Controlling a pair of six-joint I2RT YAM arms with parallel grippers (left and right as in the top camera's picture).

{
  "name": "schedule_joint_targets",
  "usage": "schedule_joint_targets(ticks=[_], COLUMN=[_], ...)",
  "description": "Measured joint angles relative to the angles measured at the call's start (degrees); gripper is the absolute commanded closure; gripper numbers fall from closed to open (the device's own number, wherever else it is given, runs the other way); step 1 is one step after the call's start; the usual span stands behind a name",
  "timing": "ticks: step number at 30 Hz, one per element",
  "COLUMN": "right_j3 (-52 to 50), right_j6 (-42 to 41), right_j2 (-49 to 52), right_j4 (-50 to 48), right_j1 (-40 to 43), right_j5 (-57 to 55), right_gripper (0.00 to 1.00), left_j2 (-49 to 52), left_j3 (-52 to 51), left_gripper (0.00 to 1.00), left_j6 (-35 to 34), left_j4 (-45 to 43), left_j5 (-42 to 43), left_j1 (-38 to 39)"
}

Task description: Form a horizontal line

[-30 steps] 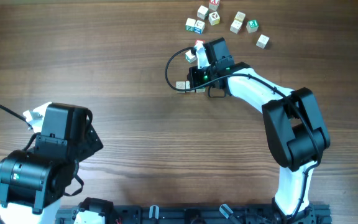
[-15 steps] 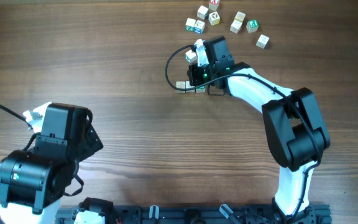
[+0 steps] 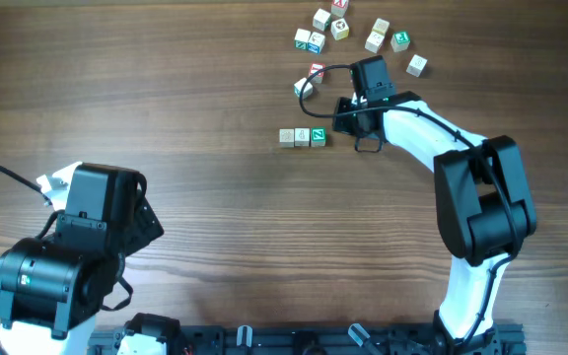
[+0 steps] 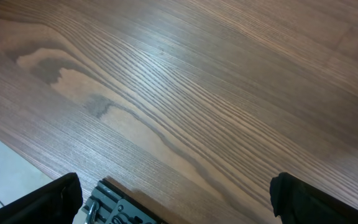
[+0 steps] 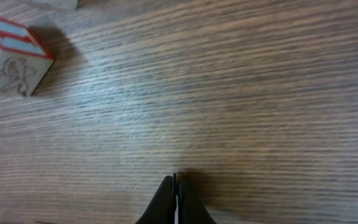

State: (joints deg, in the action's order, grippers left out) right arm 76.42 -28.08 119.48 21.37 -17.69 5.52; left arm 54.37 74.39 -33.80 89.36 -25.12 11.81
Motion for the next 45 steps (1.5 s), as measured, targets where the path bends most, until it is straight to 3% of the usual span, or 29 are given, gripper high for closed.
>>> schedule_joint_targets(ticks=[22, 45], right_j3=[0.22, 0.22], right_j6=[1.57, -0.20], right_j2=[0.00, 0.00], right_j4=[2.60, 5.81], right_j1=[0.00, 0.00], right_j5=[10.95, 12.52], right_gripper=[0.95, 0.95], left_j2=[0.00, 0.00], left_j3=[0.00, 0.00], left_gripper=[0.00, 0.00], left_j6=[0.00, 0.00], left_j4=[0.02, 0.02], left_j5=[0.00, 0.02], left_j1=[0.00, 0.00])
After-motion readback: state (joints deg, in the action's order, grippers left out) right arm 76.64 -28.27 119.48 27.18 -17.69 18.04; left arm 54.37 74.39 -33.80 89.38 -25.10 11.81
